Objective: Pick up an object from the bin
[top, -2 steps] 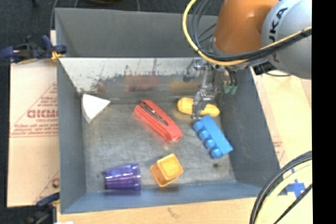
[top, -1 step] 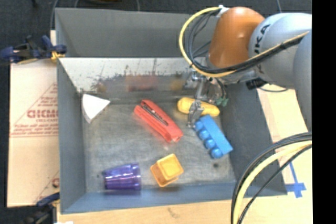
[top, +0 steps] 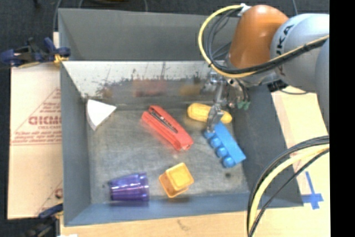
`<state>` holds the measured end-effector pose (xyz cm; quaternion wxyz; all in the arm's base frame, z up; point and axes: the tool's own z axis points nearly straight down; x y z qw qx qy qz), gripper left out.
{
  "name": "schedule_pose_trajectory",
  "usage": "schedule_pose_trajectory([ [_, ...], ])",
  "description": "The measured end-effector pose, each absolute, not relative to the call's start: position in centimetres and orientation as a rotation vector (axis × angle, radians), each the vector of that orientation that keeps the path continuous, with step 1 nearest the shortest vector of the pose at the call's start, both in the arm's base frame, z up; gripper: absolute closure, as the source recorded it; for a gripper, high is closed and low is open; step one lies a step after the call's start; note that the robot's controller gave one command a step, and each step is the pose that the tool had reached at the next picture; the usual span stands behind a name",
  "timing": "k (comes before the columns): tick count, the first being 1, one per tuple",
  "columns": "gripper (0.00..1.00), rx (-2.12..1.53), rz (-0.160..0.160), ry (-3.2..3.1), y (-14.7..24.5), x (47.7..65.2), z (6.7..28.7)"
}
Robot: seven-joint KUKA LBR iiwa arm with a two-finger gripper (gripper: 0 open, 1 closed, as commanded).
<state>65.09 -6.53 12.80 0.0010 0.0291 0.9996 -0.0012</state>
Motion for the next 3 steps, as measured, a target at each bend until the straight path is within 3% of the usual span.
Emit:
schedule_pose_trajectory([
  [1,0.00,0.346,0.002,3.117,-6.7,65.1,12.8],
  [2,0.00,0.645,0.002,3.076,-7.8,65.1,7.1],
  [3,1.00,0.639,0.000,3.071,-7.6,65.2,8.1],
])
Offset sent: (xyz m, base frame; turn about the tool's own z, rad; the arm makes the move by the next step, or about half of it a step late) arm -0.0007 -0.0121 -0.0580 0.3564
